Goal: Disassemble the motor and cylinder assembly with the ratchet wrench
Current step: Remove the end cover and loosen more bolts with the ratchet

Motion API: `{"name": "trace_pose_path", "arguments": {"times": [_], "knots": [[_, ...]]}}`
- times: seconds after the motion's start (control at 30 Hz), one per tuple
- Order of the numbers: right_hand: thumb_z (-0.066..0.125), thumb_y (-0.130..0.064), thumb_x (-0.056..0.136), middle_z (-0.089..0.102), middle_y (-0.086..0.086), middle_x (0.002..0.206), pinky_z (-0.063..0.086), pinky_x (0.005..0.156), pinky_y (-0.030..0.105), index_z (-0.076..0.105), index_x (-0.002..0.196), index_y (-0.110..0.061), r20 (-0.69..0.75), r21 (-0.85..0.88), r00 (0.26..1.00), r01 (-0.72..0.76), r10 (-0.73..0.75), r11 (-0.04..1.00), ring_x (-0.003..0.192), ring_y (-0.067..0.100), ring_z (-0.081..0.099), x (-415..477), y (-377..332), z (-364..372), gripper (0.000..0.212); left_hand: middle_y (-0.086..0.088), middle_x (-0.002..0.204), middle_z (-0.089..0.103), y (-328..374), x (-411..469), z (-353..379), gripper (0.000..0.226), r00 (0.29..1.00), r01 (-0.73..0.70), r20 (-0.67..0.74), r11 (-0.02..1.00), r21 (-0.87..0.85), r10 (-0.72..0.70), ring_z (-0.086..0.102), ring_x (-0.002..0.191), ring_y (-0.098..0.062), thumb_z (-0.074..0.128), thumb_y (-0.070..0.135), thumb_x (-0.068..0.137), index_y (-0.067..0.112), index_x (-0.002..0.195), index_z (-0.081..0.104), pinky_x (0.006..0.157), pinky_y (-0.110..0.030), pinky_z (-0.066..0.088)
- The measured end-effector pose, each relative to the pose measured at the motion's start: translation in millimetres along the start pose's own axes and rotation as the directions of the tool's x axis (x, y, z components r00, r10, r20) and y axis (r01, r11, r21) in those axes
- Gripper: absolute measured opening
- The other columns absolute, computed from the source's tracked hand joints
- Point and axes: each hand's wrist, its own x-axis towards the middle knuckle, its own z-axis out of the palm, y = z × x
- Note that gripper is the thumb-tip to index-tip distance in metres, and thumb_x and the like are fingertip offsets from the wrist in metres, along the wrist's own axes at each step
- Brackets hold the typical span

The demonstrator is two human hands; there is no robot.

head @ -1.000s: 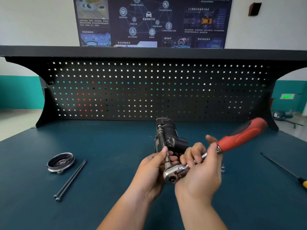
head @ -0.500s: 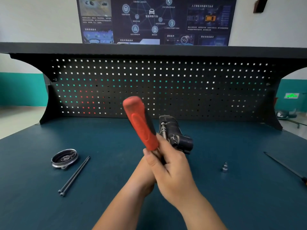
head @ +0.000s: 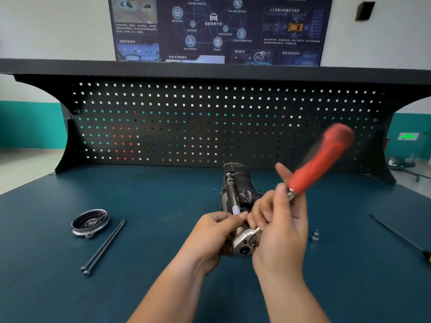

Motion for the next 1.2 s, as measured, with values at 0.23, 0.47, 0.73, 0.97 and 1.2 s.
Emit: {"name": "trace_pose_path", "arguments": {"times": [0.23,0.47,0.73,0.97,1.2], "knots": [[0.038,-0.023,0.1,0.031,-0.012,0.047,0.03,0.038,0.015,0.055,0.085,-0.023,-0.368,0.232,0.915,-0.081,0.164,0.969,0.038,0.005,0.028,10,-2,-10,0.023,-0.01,0.071,0.045,4,-7,19,0.03,0.999,0.016,-0.041,0.984,-0.18,-0.024,0.041,0.059,-0.02,0.067,0.042,0.059,0.014,0.062,0.058,0.046,-0.021,0.039],[0.042,-0.023,0.096,0.033,-0.015,0.051,0.032,0.042,0.015,0.059,0.088,-0.03,0.121,-0.213,0.993,0.027,-0.001,0.977,0.042,0.004,0.029,13,-7,-11,0.02,0.0,0.056,0.051,9,-12,15,0.028,0.999,0.03,-0.018,0.996,0.084,-0.028,0.044,0.044,-0.009,0.062,0.03,0.086,0.017,0.062,0.054,0.04,-0.017,0.035],[0.043,-0.043,0.089,0.058,-0.02,0.072,0.04,0.062,0.01,0.058,0.099,-0.039,0.427,-0.559,0.897,0.36,-0.113,0.747,0.064,0.003,0.054,-1,3,-10,0.018,-0.014,0.073,0.053,8,-14,14,0.018,0.997,0.001,-0.073,0.977,0.214,0.015,0.046,0.07,-0.023,0.052,0.007,0.09,-0.008,0.082,0.059,0.063,-0.034,0.036],[0.039,-0.019,0.101,0.031,-0.011,0.048,0.029,0.039,0.016,0.053,0.082,-0.022,-0.214,0.093,0.969,-0.104,0.122,0.99,0.039,0.004,0.028,10,-9,-8,0.023,-0.009,0.067,0.05,11,-13,23,0.025,0.996,0.064,-0.053,0.993,-0.103,-0.069,0.041,0.058,-0.017,0.07,0.039,0.06,0.015,0.06,0.064,0.053,-0.027,0.029],[0.037,-0.018,0.101,0.03,-0.011,0.046,0.028,0.038,0.016,0.049,0.08,-0.021,-0.261,0.142,0.959,-0.08,0.115,0.987,0.039,0.005,0.027,9,-5,-11,0.023,-0.007,0.071,0.059,10,-13,16,0.029,0.996,0.092,0.017,0.994,-0.054,-0.092,0.052,0.063,-0.018,0.069,0.043,0.053,0.016,0.061,0.07,0.059,-0.027,0.037]]}}
